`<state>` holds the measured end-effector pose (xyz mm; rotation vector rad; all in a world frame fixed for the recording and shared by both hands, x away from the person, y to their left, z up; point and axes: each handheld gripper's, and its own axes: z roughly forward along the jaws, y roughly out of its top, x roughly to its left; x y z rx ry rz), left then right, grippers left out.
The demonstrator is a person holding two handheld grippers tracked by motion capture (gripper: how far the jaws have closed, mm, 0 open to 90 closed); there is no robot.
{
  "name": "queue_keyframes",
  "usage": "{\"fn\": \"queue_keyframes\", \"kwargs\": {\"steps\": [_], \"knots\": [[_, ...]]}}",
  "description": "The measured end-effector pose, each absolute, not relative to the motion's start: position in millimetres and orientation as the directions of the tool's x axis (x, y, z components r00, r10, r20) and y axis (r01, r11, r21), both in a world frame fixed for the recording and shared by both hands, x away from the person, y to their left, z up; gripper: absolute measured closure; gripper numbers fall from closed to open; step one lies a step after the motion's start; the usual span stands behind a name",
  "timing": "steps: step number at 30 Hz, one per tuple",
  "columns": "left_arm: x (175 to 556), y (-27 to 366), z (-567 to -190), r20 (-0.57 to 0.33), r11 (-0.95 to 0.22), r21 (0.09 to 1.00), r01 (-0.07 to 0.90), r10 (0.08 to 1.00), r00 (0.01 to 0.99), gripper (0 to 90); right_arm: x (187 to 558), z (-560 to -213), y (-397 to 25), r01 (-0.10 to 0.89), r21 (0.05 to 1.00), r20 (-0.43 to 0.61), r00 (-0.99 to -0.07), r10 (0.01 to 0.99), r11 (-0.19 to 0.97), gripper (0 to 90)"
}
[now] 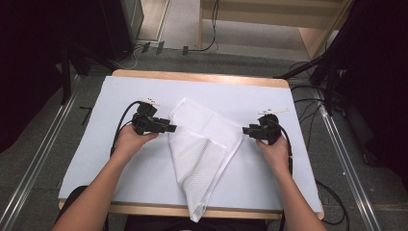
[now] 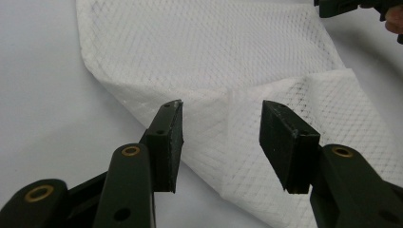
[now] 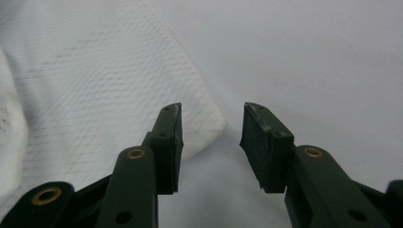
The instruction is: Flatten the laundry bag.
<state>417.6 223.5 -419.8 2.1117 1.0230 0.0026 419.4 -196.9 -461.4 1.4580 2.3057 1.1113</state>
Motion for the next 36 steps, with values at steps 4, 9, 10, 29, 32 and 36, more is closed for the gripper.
{"fn": "queue_keyframes", "kwargs": {"steps": [4,9,10,29,32,36], "knots": [[415.4,224.2,-418.8,-0.308,-0.378,0.645,0.664,0.667,0.678,50.8,421.3,-467.9,-193.2,0.718,0.64,0.206,-0.503,0.84,0.273,62.7],[414.7,225.9,-419.1,-0.311,-0.372,0.644,0.668,0.671,0.673,50.7,419.0,-468.6,-183.0,0.705,0.636,0.152,-0.513,0.845,0.314,77.9],[414.7,226.2,-419.1,-0.31,-0.372,0.645,0.668,0.672,0.673,50.7,419.5,-468.4,-182.8,0.702,0.635,0.151,-0.522,0.839,0.322,84.8],[415.1,228.1,-419.5,-0.306,-0.369,0.647,0.667,0.676,0.671,50.4,434.6,-471.2,-227.7,0.745,0.645,0.175,-0.365,0.914,0.173,90.0],[415.4,228.9,-419.5,-0.308,-0.365,0.648,0.669,0.677,0.668,50.4,433.7,-470.6,-235.7,0.756,0.639,0.194,-0.337,0.921,0.142,89.0],[415.2,229.0,-418.9,-0.304,-0.369,0.647,0.668,0.678,0.669,50.3,426.5,-460.0,-236.8,0.738,0.665,0.214,-0.337,0.917,0.116,79.6]]}}
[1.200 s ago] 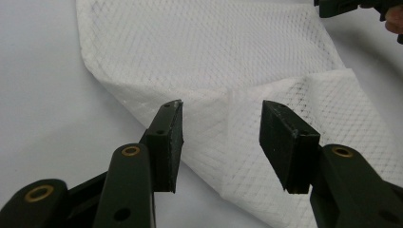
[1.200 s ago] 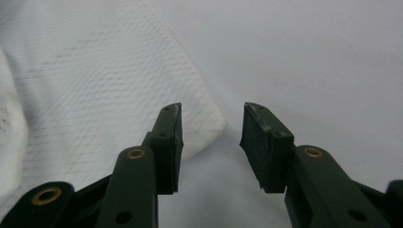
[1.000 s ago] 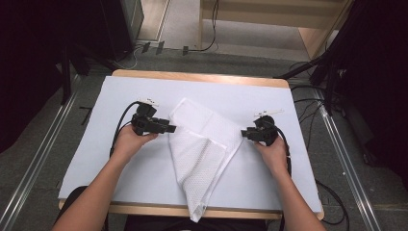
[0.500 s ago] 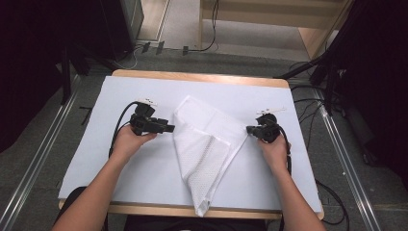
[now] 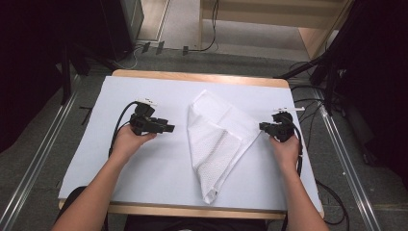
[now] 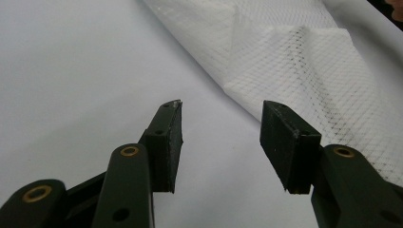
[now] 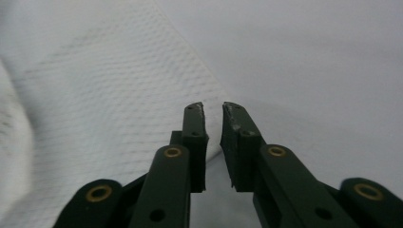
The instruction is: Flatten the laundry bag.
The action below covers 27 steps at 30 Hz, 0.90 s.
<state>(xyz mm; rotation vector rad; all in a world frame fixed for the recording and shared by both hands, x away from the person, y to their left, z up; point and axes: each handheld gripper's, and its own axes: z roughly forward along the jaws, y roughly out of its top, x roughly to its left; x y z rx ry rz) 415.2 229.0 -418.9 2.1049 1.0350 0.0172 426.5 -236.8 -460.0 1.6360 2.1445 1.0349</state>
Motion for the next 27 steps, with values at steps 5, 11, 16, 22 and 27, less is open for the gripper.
{"fn": "queue_keyframes", "kwargs": {"steps": [5,11,16,22,27], "knots": [[415.0,230.9,-416.1,-0.29,-0.376,0.646,0.665,0.684,0.669,49.9,411.2,-447.5,-226.9,0.712,0.689,0.225,-0.386,0.895,0.135,77.5],[414.9,237.8,-413.8,-0.27,-0.381,0.641,0.666,0.701,0.66,49.1,396.6,-443.1,-210.5,0.703,0.693,0.24,-0.432,0.869,0.158,75.4],[414.9,244.6,-412.2,-0.275,-0.366,0.645,0.671,0.707,0.651,48.4,386.7,-440.8,-197.7,0.697,0.697,0.26,-0.463,0.848,0.167,73.2],[415.2,250.1,-411.1,-0.276,-0.354,0.651,0.671,0.713,0.644,48.1,379.0,-441.3,-180.0,0.678,0.704,0.234,-0.504,0.831,0.213,68.8],[415.6,252.4,-411.1,-0.274,-0.353,0.652,0.671,0.716,0.643,48.0,379.8,-446.8,-174.3,0.687,0.692,0.245,-0.513,0.823,0.222,66.7]]}}
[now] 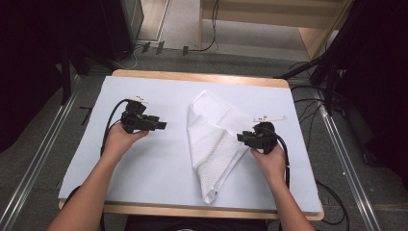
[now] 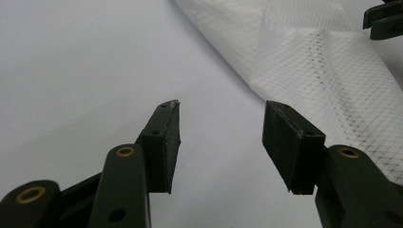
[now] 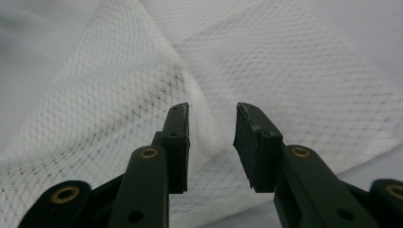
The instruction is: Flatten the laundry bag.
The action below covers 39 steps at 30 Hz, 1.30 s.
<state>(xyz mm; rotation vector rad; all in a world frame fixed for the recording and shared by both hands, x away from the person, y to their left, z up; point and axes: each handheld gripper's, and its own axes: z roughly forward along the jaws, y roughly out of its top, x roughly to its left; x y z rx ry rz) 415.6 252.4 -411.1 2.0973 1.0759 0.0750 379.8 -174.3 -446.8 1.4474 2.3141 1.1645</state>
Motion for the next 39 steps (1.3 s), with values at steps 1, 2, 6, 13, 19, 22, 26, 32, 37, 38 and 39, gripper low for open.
{"fn": "queue_keyframes", "kwargs": {"steps": [1,2,6,13,19,22,26,32,37,38,39], "knots": [[415.7,252.6,-411.2,-0.274,-0.351,0.652,0.672,0.717,0.641,48.0,380.1,-447.9,-173.2,0.689,0.689,0.251,-0.515,0.82,0.222,66.2],[415.8,252.7,-411.3,-0.275,-0.351,0.652,0.672,0.717,0.641,48.0,380.6,-449.0,-172.6,0.69,0.688,0.251,-0.518,0.818,0.226,65.1],[415.9,252.7,-411.3,-0.272,-0.353,0.652,0.671,0.717,0.641,48.0,383.6,-454.8,-171.0,0.705,0.668,0.262,-0.522,0.812,0.238,60.1],[416.0,253.4,-411.5,-0.271,-0.347,0.653,0.673,0.722,0.636,47.6,386.7,-462.7,-165.4,0.722,0.636,0.266,-0.535,0.802,0.271,76.2],[416.3,255.3,-411.1,-0.27,-0.34,0.657,0.673,0.727,0.631,47.6,386.7,-457.5,-158.5,0.721,0.629,0.289,-0.565,0.773,0.291,89.3],[416.7,257.5,-410.3,-0.27,-0.337,0.658,0.673,0.729,0.629,47.6,384.8,-449.6,-152.5,0.703,0.645,0.287,-0.586,0.757,0.299,89.4],[416.6,260.1,-409.2,-0.272,-0.331,0.658,0.676,0.733,0.624,47.6,382.7,-439.4,-142.3,0.675,0.668,0.283,-0.619,0.733,0.312,89.4],[414.5,264.1,-408.2,-0.27,-0.32,0.663,0.677,0.741,0.615,47.6,379.9,-427.1,-121.1,0.64,0.693,0.282,-0.665,0.692,0.333,89.4],[412.0,268.8,-407.5,-0.273,-0.31,0.665,0.68,0.746,0.607,47.4,382.5,-422.3,-105.0,0.623,0.703,0.286,-0.69,0.665,0.344,89.3],[411.6,270.1,-407.4,-0.27,-0.311,0.666,0.678,0.747,0.608,47.4,383.0,-421.6,-101.9,0.62,0.703,0.287,-0.696,0.659,0.349,89.4],[410.9,271.1,-407.1,-0.273,-0.308,0.664,0.681,0.749,0.604,47.4,383.0,-420.7,-98.5,0.621,0.701,0.288,-0.697,0.657,0.351,89.3]]}}
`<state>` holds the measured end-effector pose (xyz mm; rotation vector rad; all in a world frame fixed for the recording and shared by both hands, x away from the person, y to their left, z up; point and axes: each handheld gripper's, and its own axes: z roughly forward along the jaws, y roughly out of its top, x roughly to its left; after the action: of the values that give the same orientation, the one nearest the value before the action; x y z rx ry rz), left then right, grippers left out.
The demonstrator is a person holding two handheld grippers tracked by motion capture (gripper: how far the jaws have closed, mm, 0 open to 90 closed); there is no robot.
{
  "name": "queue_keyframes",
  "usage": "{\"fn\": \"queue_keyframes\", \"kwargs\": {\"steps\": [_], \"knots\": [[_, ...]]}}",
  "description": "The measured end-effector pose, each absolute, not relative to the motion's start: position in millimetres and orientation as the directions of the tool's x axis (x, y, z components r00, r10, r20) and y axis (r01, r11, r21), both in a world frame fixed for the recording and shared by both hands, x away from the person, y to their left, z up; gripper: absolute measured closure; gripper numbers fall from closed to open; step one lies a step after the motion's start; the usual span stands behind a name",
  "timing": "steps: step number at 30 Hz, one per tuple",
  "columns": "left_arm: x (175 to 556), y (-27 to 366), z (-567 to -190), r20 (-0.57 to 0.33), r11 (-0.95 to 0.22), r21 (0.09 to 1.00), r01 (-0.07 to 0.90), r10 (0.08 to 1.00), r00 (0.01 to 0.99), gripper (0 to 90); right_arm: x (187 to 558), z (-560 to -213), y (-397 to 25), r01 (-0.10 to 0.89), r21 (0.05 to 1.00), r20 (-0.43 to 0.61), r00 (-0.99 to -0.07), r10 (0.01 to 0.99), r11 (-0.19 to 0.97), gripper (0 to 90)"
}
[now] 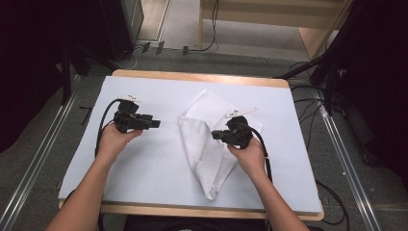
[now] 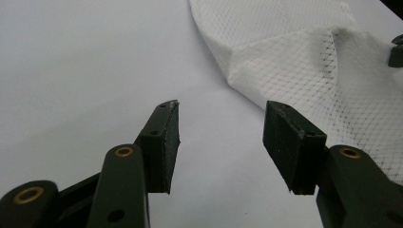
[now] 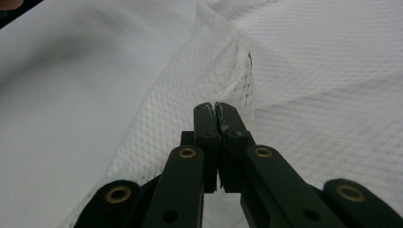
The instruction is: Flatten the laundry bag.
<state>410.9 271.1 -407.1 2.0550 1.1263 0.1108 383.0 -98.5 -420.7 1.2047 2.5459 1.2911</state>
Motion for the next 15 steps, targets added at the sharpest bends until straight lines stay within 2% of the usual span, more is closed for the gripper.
{"fn": "queue_keyframes", "kwargs": {"steps": [15], "knots": [[402.7,282.8,-406.7,-0.274,-0.285,0.668,0.687,0.765,0.583,47.2,373.9,-412.0,-45.6,0.547,0.718,0.28,-0.793,0.541,0.431,89.4]]}}
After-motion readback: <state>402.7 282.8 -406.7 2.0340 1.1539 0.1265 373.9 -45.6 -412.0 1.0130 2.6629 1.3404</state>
